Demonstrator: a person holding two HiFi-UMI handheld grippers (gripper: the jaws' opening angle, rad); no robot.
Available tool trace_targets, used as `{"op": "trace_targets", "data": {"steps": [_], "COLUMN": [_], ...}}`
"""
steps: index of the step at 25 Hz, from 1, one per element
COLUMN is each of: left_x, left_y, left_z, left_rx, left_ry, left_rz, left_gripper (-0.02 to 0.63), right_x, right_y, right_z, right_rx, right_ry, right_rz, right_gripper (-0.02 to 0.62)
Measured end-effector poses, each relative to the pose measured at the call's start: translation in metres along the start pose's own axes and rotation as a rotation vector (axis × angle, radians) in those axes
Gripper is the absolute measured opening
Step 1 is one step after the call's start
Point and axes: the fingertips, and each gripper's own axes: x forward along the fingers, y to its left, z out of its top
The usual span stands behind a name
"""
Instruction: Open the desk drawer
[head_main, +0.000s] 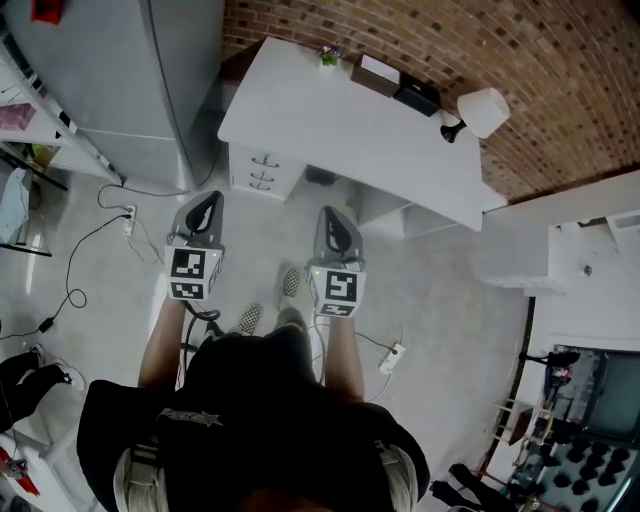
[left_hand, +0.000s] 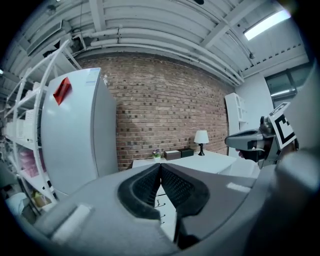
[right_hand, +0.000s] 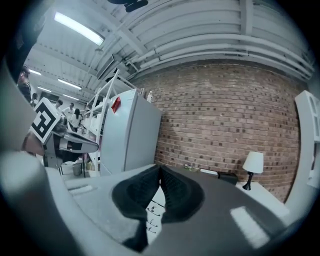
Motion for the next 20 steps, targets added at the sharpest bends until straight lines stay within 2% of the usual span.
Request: {"op": "trace_targets", "data": {"steps": [8, 20], "left_x": [0.027, 0.113], "left_y": [0.026, 0.053], "left_z": [-0.025, -0.095], "left_rx": [-0.014, -0.081], "left_ry": [0.068, 0.162], "left_rz": [0.126, 0.220], "left_gripper": [0.011, 0.011], "right_x": [0.072, 0.188], "right_y": [0.008, 0.014], "right_z": [-0.025, -0.114], "right_rx": [-0.012, 0.001], "right_ry": [0.046, 0.152], "right_rz": [0.149, 0.311], "right_gripper": [0.003, 0.003]}}
